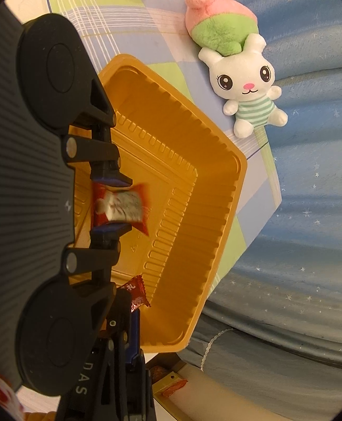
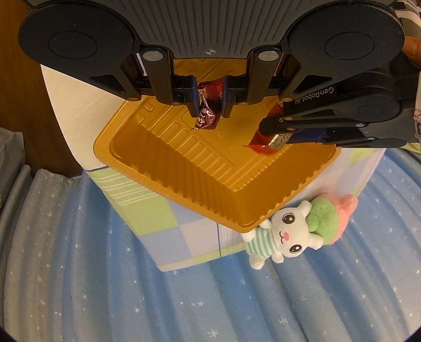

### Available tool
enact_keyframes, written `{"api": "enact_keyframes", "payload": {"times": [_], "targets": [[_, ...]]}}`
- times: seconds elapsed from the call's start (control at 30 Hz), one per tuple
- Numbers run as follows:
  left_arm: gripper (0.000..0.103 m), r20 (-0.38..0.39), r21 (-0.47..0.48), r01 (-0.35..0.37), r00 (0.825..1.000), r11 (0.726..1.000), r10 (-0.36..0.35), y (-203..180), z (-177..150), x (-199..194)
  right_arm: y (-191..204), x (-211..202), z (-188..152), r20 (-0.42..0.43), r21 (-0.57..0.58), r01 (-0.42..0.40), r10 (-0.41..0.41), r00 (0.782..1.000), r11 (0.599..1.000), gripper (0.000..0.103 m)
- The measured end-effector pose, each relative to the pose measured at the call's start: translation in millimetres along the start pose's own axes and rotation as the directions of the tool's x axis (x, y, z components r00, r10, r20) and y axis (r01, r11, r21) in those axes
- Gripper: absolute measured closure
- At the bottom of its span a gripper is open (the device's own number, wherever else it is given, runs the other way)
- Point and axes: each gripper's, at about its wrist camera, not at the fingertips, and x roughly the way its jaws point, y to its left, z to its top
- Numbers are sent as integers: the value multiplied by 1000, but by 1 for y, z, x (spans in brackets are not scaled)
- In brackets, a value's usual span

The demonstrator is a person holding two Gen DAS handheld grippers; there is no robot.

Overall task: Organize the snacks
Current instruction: 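Carry both candies over the orange tray and open both tools to drop them, then withdraw both tools from the tray back toward the remaining snacks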

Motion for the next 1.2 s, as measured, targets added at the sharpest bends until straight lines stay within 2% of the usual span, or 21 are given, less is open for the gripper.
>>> {"api": "enact_keyframes", "payload": {"times": [0.07,0.27,0.43,0.53,0.6,0.63,0.67,0.73,0.93,1.2], "targets": [[68,-6,-7,-3,1000,1000,3,2,0,1,0,1,0,-3,4,-1,1,1000,1000,85],[67,-1,-44,-1,1000,999,1,12,-2,-6,0,2,0,-8,10,-2,2,1000,1000,85],[63,7,-72,-6,1000,997,7,18,-5,-17,1,1,1,-3,10,-2,2,1000,1000,85],[60,15,-89,-8,1000,996,10,21,-8,-25,4,-4,2,39,-7,-13,13,999,1000,85],[56,18,-104,-11,1000,995,13,23,-10,-31,6,-6,2,53,-14,-33,34,998,999,80],[55,21,-110,-14,1000,994,16,24,-11,-34,7,-8,2,57,-16,-39,40,998,999,69],[54,23,-115,-16,1000,993,19,24,-13,-38,8,-10,2,66,-19,-42,43,997,999,52],[51,27,-125,-22,999,992,26,26,-16,-45,10,-17,0,98,-29,-41,43,994,999,42],[45,43,-158,-42,998,987,50,31,-32,-71,15,-33,-11,93,-56,-62,67,993,997,40],[45,46,-203,-65,996,977,75,37,-66,-108,21,-59,-33,86,-89,-67,74,994,994,31]]}}
